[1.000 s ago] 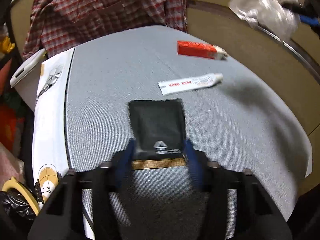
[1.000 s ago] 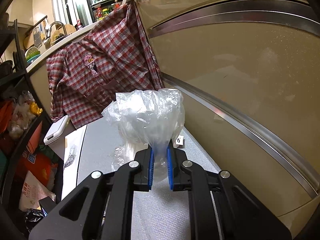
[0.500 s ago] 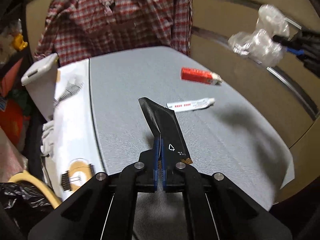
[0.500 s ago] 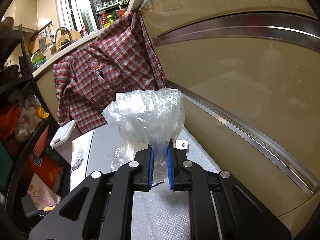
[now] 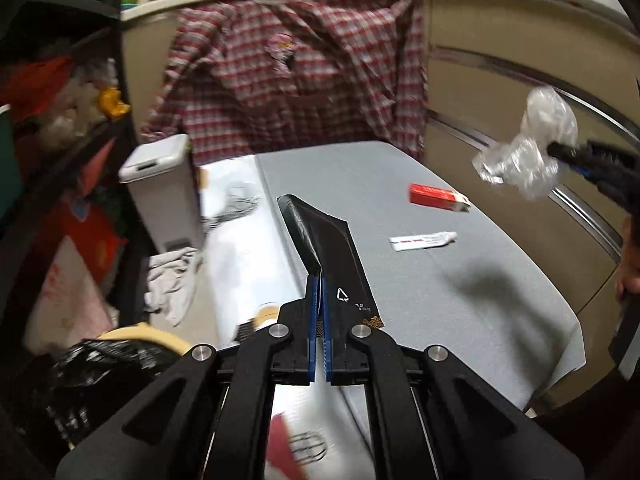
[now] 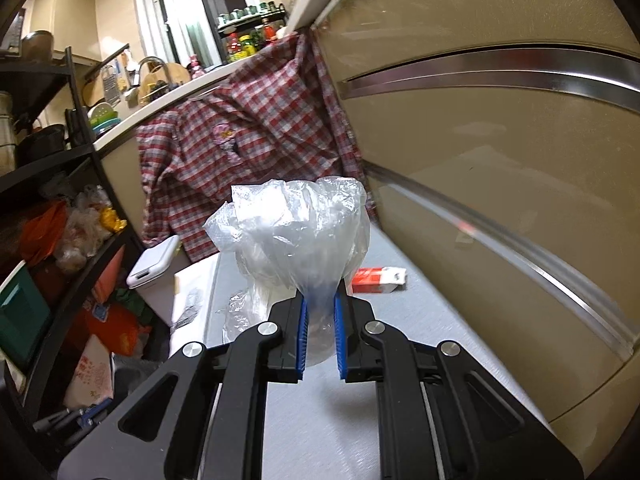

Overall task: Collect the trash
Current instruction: 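Carry the black sachet and clear plastic bag over the bin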

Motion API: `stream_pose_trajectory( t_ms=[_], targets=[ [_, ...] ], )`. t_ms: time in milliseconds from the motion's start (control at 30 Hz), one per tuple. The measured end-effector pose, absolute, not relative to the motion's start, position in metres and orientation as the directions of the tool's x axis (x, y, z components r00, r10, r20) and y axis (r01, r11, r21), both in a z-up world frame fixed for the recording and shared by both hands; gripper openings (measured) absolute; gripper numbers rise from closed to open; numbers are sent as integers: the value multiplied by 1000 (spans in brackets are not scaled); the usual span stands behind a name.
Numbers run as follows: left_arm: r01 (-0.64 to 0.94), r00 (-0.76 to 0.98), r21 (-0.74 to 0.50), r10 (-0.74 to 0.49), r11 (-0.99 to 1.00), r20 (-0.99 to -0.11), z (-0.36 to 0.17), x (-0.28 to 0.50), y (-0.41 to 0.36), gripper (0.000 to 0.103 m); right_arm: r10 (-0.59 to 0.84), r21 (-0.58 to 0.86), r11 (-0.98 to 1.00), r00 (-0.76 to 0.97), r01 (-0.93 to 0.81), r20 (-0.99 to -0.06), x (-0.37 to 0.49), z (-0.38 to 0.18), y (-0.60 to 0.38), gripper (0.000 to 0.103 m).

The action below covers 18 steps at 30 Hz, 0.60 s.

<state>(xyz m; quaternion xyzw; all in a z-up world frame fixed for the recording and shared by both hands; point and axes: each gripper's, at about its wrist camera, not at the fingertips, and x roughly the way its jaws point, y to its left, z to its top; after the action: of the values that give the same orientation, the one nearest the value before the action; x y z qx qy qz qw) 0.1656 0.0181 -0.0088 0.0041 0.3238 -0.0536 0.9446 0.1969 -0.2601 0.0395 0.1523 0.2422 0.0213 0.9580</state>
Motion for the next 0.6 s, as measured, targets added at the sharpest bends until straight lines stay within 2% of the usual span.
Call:
stream_pose_trajectory(
  t_ms=[333,600],
  targets=[
    [-51,820,-26,27,998,-571,21,113,83,2,295,282,944,826,-173,-481,144,18,-163,12],
    [-203,799,-43,139,978,-585,19,82,134,2,426,262,905,741,-336,-519,113,-1,-83,12]
  ],
)
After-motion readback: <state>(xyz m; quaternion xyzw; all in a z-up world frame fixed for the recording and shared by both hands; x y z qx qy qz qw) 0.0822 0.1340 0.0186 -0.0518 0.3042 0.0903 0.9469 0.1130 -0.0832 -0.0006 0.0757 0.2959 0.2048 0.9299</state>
